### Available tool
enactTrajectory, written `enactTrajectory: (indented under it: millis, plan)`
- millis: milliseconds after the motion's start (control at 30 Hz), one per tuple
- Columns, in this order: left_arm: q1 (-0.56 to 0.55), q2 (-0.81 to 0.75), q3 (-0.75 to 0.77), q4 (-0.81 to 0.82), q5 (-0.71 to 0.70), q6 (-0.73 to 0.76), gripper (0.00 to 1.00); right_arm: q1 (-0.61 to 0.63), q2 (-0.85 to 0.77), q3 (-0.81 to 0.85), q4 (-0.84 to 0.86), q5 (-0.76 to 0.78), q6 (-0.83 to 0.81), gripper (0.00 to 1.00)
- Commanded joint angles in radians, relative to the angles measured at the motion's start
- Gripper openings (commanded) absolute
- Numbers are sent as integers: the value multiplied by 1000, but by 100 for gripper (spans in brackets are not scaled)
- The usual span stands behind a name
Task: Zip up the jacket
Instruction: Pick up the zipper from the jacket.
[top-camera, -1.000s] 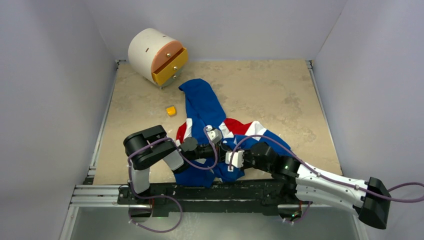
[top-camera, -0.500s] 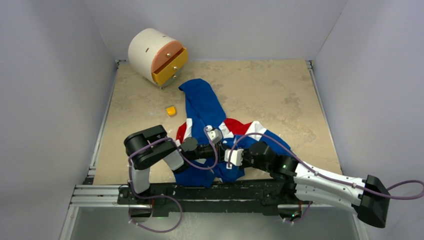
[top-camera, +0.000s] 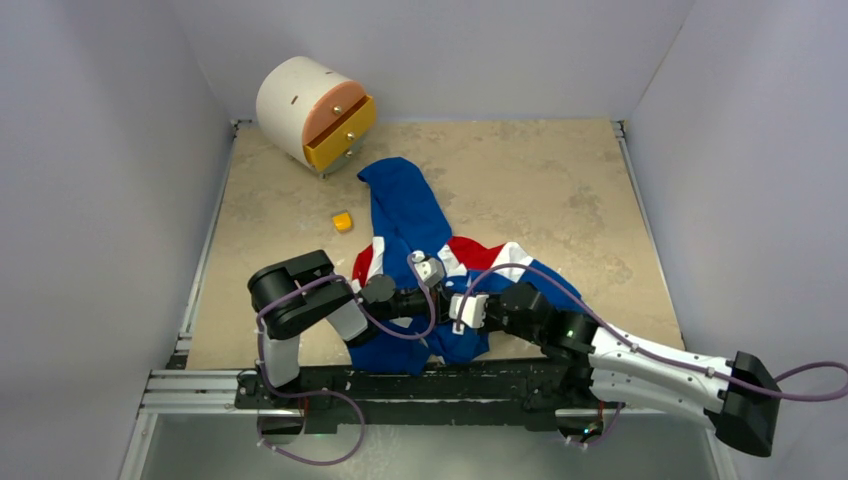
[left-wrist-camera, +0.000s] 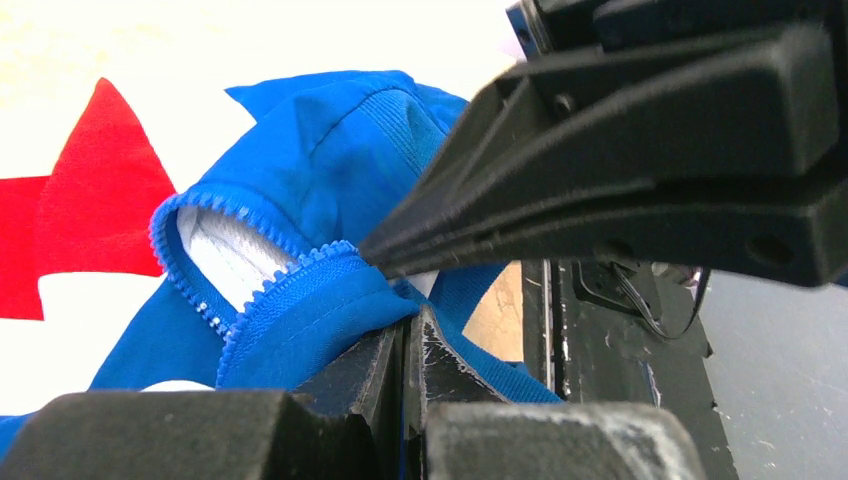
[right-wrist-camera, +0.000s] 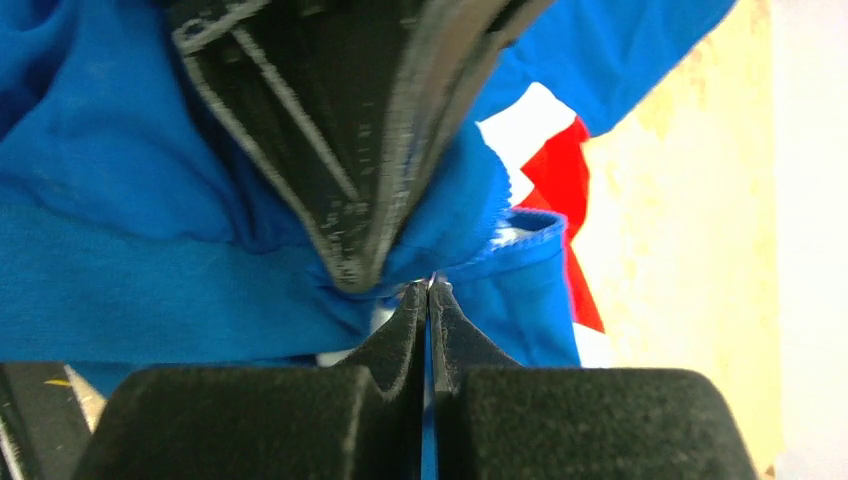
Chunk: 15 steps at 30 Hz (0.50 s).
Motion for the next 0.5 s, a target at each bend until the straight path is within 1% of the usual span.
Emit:
enactTrajectory:
  millis: [0, 33, 100, 167, 233, 367, 467]
  plan:
    - [-7, 6, 2, 45, 29, -27, 0, -3, -39, 3, 72, 79, -1, 0]
    - [-7, 8, 2, 45, 29, -27, 0, -5, -41, 5, 70, 84, 0, 0]
    - [-7, 8, 1, 44, 29, -27, 0, -4, -43, 7, 68, 90, 3, 6]
    - [-7, 9, 1, 45, 29, -29, 0, -3, -43, 7, 70, 88, 8, 8]
    - [-7, 11, 2, 46, 29, -30, 0, -4, -34, 6, 75, 86, 11, 7]
    - [-7, 9, 0, 46, 27, -30, 0, -4, -16, 6, 81, 92, 9, 1]
    - [-7, 9, -1, 48, 27, -30, 0, -3, -9, 5, 83, 101, -2, 0]
